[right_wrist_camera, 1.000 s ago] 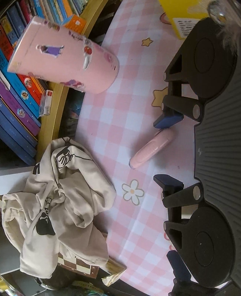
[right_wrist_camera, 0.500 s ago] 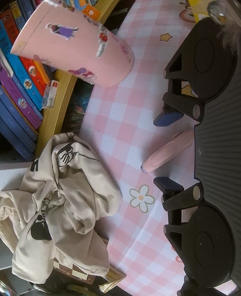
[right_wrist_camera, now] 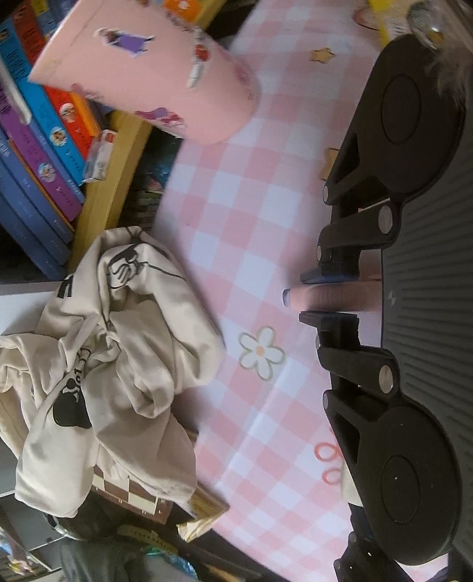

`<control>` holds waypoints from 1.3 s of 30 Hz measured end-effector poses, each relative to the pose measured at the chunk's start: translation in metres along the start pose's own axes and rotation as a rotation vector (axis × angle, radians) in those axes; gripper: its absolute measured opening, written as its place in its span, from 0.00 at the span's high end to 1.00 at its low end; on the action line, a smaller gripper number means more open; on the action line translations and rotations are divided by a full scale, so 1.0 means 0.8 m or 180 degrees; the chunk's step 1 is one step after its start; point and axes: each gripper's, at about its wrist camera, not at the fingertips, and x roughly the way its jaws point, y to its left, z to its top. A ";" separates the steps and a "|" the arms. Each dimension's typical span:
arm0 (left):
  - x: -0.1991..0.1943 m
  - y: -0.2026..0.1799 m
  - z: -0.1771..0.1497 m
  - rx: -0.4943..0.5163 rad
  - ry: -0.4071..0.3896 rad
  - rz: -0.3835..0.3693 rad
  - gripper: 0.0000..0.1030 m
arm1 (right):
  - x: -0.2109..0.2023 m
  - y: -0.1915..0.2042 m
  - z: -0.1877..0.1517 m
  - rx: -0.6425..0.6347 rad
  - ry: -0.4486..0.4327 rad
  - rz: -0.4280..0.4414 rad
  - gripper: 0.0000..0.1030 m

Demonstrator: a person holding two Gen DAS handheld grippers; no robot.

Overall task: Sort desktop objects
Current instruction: 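Close the right tool on the pink eraser while the left tool closes on the white foam block, then lift and carry the pink eraser and white foam block toward the yellow box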

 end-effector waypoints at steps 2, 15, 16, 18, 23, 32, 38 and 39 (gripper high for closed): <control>-0.010 0.003 -0.003 -0.0010 -0.0022 -0.0013 0.56 | -0.008 0.000 -0.007 0.0079 0.0015 0.0058 0.86; -0.076 0.015 -0.030 -0.0039 -0.0091 -0.0121 0.59 | -0.081 0.017 -0.075 0.0272 -0.0026 0.0218 0.86; -0.082 0.015 -0.033 -0.0039 -0.0097 -0.0135 0.59 | -0.086 0.017 -0.081 0.0292 -0.0026 0.0221 0.86; -0.092 0.015 -0.038 -0.0046 -0.0106 -0.0167 0.59 | -0.095 0.017 -0.090 0.0330 -0.0025 0.0219 0.86; -0.114 0.010 -0.047 -0.0018 -0.0157 -0.0236 0.59 | -0.119 0.021 -0.115 0.0391 -0.0044 0.0217 0.86; -0.159 0.005 -0.065 0.0045 -0.0260 -0.0385 0.60 | -0.163 0.033 -0.172 0.0455 -0.0034 0.0211 0.86; -0.185 0.001 -0.082 0.0096 -0.0282 -0.0503 0.60 | -0.199 0.040 -0.220 0.0599 -0.0035 0.0226 0.86; -0.190 0.001 -0.084 0.0105 -0.0286 -0.0523 0.60 | -0.204 0.041 -0.226 0.0631 -0.0040 0.0221 0.86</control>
